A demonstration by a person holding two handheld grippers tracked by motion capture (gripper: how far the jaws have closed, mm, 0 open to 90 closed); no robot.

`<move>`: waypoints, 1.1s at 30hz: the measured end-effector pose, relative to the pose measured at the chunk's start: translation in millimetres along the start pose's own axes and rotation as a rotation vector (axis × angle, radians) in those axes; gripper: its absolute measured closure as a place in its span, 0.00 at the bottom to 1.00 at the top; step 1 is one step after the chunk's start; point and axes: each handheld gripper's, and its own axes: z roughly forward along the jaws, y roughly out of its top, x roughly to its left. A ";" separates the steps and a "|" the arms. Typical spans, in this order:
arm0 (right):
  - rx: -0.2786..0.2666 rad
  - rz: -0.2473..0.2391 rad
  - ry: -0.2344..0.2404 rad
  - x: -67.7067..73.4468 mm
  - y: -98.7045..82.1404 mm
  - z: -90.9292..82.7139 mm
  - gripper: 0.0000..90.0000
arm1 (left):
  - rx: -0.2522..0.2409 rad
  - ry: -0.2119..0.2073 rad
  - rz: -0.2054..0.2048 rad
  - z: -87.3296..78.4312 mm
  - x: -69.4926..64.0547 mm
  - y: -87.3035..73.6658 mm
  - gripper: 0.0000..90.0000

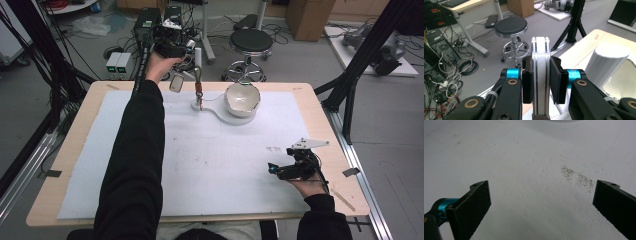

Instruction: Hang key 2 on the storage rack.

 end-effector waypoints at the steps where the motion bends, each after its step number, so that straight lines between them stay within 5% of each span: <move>1: -0.003 -0.004 0.001 -0.4 0.0 0.2 0.01 | 0.004 0.003 0.009 1.2 -0.9 0.1 0.83; 7: 0.006 0.001 -0.011 -1.0 -1.2 -0.5 0.01 | 0.004 -0.012 0.017 8.2 -4.8 -1.5 0.83; 33: 0.014 -0.004 -0.011 -0.6 -0.6 2.4 0.01 | -0.044 -0.046 -0.112 8.6 -3.1 -9.0 0.83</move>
